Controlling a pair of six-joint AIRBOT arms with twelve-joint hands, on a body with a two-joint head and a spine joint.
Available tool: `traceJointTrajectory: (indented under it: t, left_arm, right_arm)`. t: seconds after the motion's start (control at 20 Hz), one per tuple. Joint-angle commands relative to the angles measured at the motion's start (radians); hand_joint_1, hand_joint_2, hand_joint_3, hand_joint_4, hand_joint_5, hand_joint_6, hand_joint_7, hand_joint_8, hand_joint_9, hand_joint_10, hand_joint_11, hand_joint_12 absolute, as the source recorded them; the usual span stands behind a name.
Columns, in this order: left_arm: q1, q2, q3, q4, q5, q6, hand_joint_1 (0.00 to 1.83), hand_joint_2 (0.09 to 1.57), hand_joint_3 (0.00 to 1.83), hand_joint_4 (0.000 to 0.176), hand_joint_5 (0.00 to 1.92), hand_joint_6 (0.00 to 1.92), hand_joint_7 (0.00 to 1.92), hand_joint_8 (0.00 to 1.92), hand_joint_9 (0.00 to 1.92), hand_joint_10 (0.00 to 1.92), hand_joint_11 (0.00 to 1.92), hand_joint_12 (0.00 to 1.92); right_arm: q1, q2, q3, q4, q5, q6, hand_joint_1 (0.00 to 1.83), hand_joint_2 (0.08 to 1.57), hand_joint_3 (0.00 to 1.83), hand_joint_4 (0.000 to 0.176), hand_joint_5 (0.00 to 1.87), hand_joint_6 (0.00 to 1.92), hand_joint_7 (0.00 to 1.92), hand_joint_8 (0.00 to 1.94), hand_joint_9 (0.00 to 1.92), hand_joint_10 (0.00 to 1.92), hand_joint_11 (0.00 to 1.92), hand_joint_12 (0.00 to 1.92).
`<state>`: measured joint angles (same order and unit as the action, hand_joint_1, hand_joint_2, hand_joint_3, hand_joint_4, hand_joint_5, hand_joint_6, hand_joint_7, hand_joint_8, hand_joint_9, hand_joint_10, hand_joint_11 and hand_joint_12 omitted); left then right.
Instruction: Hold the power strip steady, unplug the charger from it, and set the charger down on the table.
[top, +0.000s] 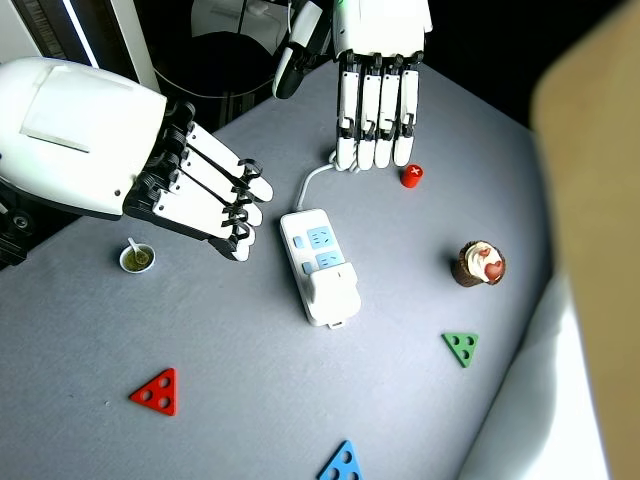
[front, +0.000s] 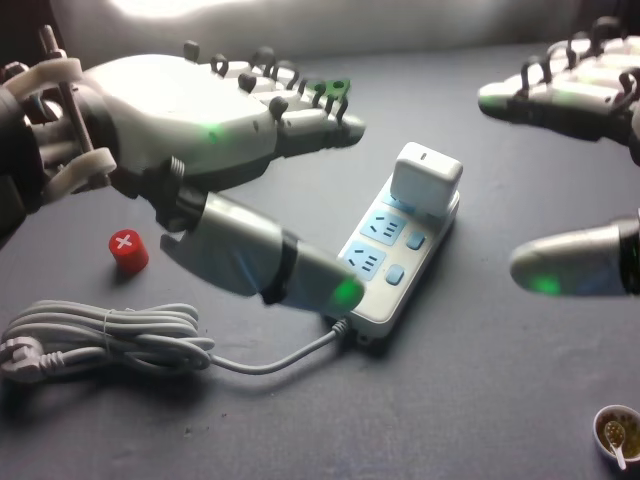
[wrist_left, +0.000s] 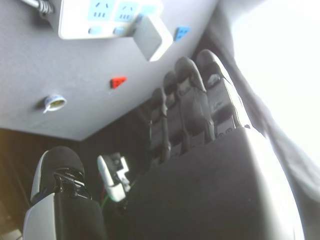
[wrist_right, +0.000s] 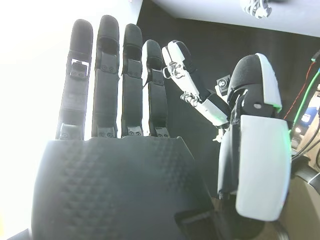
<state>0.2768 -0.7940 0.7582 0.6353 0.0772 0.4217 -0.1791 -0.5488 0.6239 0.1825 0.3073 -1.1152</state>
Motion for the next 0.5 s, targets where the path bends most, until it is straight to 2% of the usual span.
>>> traceJointTrajectory:
  t: [0.0,0.45]
  left_arm:
    - [-0.014,-0.002,0.003,0.009,-0.081,0.000,0.00,0.94,0.01,0.000,0.03,0.00,0.06,0.00,0.05,0.01,0.02,0.04]
    - [-0.009,-0.031,0.002,0.037,-0.038,0.001,0.00,0.94,0.00,0.000,0.02,0.00,0.04,0.00,0.01,0.00,0.00,0.00]
  right_arm:
    - [0.009,0.013,0.001,-0.002,0.110,0.004,0.00,0.92,0.01,0.000,0.09,0.00,0.11,0.00,0.10,0.00,0.02,0.16]
    - [0.009,0.012,0.003,-0.002,0.110,0.004,0.00,0.98,0.01,0.000,0.11,0.00,0.16,0.00,0.14,0.00,0.09,0.15]
